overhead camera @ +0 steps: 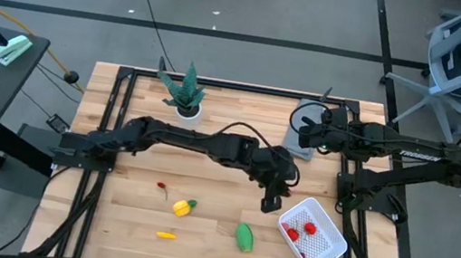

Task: Pick and placing Produce into tupperware
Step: Put the pink peach into the white basket

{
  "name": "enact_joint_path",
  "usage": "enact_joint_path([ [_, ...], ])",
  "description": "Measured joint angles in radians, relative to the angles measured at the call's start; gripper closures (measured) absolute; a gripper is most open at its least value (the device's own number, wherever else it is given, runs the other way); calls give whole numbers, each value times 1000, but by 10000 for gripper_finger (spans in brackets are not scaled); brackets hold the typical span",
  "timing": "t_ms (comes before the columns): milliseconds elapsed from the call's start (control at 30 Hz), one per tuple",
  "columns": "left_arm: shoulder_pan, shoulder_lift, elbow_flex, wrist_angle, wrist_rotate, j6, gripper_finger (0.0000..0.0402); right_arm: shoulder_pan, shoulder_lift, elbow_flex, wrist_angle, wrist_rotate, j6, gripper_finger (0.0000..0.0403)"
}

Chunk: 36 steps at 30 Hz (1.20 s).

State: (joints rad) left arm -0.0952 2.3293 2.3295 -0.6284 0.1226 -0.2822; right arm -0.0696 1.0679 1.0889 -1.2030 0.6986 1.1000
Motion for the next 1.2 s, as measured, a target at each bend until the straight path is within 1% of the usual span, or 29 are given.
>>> enact_joint_path([
  [400, 0, 31, 0, 6, -1, -73, 357, 0, 0, 0, 3, 0, 0, 298],
  [900, 0, 31, 0, 11, -13, -92, 354, 0, 0, 0, 3, 0, 0, 298],
  [1033, -10, 31, 0, 37, -13, -84, 353, 0, 0, 0, 3, -1, 0, 298],
  [1200, -32, 31, 0, 111, -13, -48, 356, 0, 0, 0, 3, -1, 0, 298],
])
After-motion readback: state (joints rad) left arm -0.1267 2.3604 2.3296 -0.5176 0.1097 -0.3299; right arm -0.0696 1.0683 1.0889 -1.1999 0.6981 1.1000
